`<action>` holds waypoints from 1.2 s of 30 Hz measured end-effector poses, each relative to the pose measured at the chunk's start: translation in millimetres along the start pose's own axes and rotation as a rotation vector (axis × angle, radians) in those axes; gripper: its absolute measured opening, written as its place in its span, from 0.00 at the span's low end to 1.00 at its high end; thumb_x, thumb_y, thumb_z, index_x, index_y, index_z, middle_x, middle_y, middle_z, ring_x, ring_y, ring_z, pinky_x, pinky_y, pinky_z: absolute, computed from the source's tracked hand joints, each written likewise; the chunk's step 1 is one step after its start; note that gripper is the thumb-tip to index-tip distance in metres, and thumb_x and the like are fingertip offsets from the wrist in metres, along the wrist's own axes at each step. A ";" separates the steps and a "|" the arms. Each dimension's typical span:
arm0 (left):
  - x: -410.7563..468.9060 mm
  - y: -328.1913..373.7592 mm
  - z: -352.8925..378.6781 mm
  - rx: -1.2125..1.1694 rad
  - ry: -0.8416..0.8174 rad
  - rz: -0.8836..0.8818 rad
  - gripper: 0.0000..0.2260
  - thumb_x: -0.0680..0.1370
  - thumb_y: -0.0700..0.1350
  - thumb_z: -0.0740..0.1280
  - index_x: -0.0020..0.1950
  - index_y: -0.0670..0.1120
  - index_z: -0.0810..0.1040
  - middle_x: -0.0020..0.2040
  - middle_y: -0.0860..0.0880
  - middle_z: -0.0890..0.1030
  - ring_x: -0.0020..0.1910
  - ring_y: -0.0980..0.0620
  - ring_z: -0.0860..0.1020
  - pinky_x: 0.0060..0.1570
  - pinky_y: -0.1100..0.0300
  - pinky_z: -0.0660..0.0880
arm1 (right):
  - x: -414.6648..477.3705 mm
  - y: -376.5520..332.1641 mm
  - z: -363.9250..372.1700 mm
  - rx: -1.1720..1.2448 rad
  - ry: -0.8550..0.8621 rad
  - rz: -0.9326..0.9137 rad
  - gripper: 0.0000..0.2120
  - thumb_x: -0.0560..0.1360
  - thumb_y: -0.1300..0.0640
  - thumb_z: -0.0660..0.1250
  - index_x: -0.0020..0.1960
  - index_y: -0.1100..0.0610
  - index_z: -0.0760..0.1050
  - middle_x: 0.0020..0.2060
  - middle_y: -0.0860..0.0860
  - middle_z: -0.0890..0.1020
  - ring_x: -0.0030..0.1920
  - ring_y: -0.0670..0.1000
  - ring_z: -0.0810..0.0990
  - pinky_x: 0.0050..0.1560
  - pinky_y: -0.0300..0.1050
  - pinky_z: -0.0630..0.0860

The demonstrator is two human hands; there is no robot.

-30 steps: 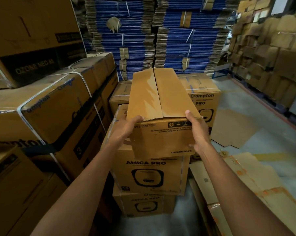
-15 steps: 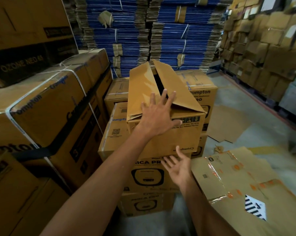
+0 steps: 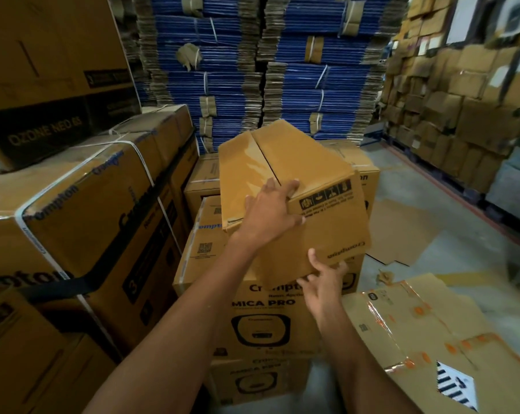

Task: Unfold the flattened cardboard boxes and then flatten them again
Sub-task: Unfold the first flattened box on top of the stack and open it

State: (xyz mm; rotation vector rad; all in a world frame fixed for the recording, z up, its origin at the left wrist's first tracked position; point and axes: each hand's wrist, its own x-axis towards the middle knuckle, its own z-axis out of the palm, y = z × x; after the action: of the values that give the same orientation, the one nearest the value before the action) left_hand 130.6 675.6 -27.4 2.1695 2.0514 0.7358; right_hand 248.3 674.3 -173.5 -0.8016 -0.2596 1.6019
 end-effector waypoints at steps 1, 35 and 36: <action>1.4 0.2 -7.7 -0.080 0.025 -0.028 0.33 0.74 0.56 0.74 0.76 0.58 0.64 0.69 0.47 0.73 0.68 0.44 0.72 0.68 0.39 0.69 | -1.1 -9.2 8.1 -0.026 -0.023 -0.067 0.34 0.74 0.67 0.73 0.68 0.42 0.62 0.61 0.48 0.77 0.63 0.57 0.76 0.63 0.69 0.73; -103.3 -16.1 79.4 -1.177 0.006 -0.837 0.10 0.80 0.36 0.62 0.51 0.43 0.83 0.48 0.46 0.86 0.49 0.48 0.83 0.46 0.57 0.80 | -19.4 -50.0 58.6 -2.039 -0.721 -1.220 0.28 0.81 0.51 0.67 0.79 0.49 0.64 0.78 0.47 0.66 0.79 0.51 0.60 0.80 0.50 0.50; -97.2 -15.4 62.4 -1.041 0.061 -0.737 0.10 0.79 0.38 0.64 0.46 0.46 0.85 0.45 0.47 0.87 0.46 0.48 0.85 0.46 0.53 0.83 | -20.2 -50.2 59.7 -1.995 -0.707 -1.207 0.24 0.82 0.48 0.63 0.77 0.50 0.67 0.76 0.48 0.69 0.78 0.51 0.62 0.79 0.51 0.53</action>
State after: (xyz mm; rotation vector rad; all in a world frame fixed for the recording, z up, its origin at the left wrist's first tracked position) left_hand 140.5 601.3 -116.7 0.7819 1.6515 1.3075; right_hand 250.1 682.3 -93.4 -0.9672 -2.4756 -0.1057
